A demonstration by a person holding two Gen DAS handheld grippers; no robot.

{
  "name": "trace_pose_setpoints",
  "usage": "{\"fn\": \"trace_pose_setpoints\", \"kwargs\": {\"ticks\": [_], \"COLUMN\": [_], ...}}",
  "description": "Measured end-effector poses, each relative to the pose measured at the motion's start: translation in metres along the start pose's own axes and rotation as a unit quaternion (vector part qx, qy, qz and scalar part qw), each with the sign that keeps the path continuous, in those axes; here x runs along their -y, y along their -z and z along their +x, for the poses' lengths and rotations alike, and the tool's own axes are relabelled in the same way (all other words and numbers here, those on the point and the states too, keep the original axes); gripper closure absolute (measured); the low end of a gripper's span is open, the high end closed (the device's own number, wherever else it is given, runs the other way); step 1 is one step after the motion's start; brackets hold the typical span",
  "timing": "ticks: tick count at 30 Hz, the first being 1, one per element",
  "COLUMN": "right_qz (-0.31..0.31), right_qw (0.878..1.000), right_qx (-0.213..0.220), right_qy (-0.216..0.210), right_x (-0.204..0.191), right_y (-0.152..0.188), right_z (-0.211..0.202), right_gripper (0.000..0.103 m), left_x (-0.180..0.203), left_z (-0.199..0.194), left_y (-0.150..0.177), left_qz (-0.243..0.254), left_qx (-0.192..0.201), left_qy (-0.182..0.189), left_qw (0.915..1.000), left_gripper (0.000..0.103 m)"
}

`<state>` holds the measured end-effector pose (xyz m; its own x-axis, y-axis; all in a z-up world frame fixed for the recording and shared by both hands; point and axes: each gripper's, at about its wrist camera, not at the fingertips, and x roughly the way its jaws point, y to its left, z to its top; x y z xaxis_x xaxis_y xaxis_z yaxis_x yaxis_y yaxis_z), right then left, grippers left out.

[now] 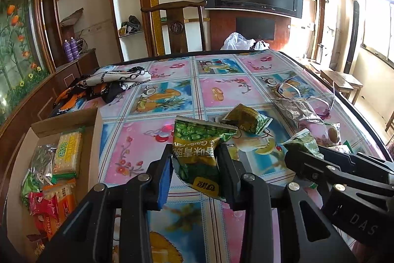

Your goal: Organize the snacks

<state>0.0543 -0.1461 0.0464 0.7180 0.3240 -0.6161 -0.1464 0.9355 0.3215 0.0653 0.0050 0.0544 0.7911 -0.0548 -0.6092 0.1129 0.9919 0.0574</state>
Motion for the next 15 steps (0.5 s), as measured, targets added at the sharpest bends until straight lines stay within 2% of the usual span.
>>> {"fn": "trace_pose_setpoints", "kwargs": {"ticks": [15], "right_qz": [-0.002], "right_qw": [1.0], "right_qx": [0.003], "right_qy": [0.005], "right_x": [0.0002], "right_y": [0.0017], "right_z": [0.0012], "right_gripper": [0.064], "left_x": [-0.0026], "left_z": [-0.0013], "left_y": [-0.0002], "left_qz": [-0.004], "left_qx": [0.0], "left_qy": [-0.001], "left_qw": [1.0], "left_gripper": [0.069]}}
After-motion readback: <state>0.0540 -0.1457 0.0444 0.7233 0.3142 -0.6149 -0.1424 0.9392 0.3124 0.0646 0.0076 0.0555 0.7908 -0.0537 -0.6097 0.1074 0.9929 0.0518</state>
